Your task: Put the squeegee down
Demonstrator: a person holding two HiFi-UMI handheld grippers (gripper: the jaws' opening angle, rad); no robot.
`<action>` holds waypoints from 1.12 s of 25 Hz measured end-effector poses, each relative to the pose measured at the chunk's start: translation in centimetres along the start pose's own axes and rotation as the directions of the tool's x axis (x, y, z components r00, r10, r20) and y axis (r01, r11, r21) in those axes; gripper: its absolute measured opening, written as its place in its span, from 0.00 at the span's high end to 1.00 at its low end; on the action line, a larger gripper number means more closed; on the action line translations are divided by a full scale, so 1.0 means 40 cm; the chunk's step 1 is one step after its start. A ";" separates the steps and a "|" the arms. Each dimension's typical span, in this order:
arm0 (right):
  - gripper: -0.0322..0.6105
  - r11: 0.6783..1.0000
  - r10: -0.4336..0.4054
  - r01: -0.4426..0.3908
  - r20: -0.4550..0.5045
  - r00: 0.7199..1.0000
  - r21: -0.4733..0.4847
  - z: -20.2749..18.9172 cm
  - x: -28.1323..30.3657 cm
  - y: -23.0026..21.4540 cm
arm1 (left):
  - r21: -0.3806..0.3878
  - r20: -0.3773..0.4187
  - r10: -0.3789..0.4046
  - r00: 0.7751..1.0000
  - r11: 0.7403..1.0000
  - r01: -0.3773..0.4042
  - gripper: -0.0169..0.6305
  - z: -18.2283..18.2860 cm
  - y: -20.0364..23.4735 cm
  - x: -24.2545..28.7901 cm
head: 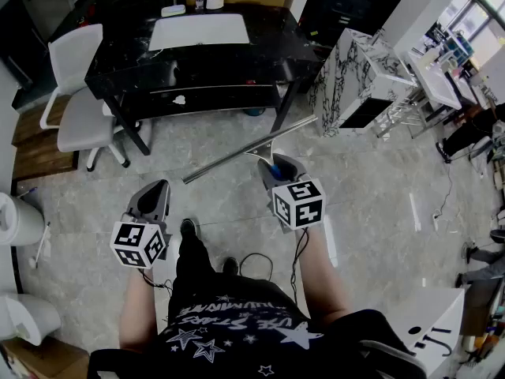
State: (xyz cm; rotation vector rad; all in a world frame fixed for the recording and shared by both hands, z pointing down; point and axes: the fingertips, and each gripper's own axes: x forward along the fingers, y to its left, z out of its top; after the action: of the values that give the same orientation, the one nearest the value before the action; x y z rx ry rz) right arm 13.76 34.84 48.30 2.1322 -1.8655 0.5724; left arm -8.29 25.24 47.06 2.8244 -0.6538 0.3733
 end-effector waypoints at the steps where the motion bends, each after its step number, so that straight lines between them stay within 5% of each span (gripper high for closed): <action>1: 0.74 1.000 0.001 -0.001 -0.002 1.000 0.000 -0.005 -0.006 0.003 | -0.001 -0.001 0.000 1.000 1.000 0.000 0.95 -0.003 -0.005 -0.007; 17: 0.73 1.000 0.024 -0.024 0.012 1.000 -0.001 -0.002 -0.015 0.036 | -0.006 -0.010 0.007 1.000 1.000 -0.007 0.95 -0.014 -0.006 -0.050; 28: 0.73 0.999 0.030 -0.030 0.039 0.999 0.023 0.149 0.195 0.067 | -0.023 -0.003 0.018 1.000 1.000 -0.018 0.95 0.062 0.214 0.039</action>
State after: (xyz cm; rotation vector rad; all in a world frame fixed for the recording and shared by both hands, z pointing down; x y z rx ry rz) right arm 12.67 24.91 46.31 2.1483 -1.9235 0.5657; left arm -10.34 16.45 46.48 2.7971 -0.6794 0.3702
